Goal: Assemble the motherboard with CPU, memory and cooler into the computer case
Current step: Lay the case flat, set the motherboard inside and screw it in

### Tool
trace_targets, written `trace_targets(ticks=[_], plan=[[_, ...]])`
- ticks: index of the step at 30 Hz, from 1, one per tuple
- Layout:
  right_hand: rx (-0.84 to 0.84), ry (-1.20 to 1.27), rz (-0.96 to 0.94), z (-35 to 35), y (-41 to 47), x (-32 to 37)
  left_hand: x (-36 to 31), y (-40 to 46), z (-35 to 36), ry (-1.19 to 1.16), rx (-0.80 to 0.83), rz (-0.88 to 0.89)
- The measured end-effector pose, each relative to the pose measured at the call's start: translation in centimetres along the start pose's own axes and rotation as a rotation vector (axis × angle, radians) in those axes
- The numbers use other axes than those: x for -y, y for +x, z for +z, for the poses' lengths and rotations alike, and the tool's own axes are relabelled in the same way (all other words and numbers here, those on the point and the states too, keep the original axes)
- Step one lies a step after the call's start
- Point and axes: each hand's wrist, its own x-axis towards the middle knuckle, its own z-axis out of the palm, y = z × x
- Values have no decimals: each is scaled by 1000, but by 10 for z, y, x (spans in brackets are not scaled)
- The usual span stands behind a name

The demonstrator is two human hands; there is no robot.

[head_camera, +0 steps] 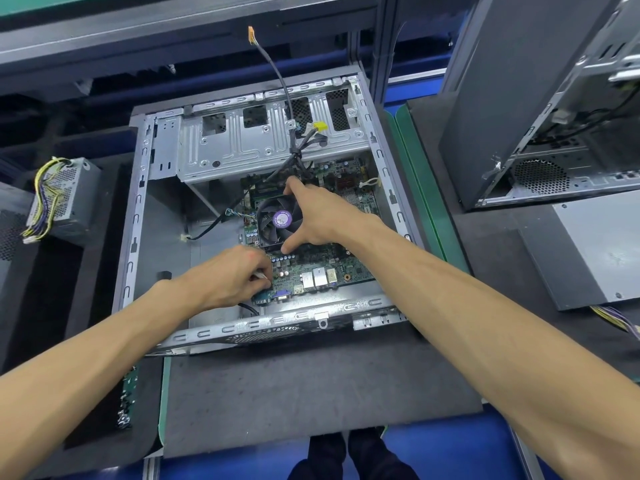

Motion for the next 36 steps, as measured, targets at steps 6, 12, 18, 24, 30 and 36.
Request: trace_targets(ticks=[6, 12, 18, 24, 30, 36], plan=[[-2, 2, 1, -1, 0, 0, 1, -1, 0, -17, -19, -2], [-2, 1, -2, 0, 1, 0, 1, -1, 1, -2, -22, 3], [0, 4, 1, 0, 1, -1, -1, 1, 0, 0, -9, 14], [-2, 2, 6, 1, 2, -2, -3, 3, 1, -19, -24, 4], [-1, 8, 4, 2, 2, -2, 2, 1, 3, -99, -77, -149], [1, 6, 0, 1, 1, -2, 8, -2, 6, -115, -10, -174]])
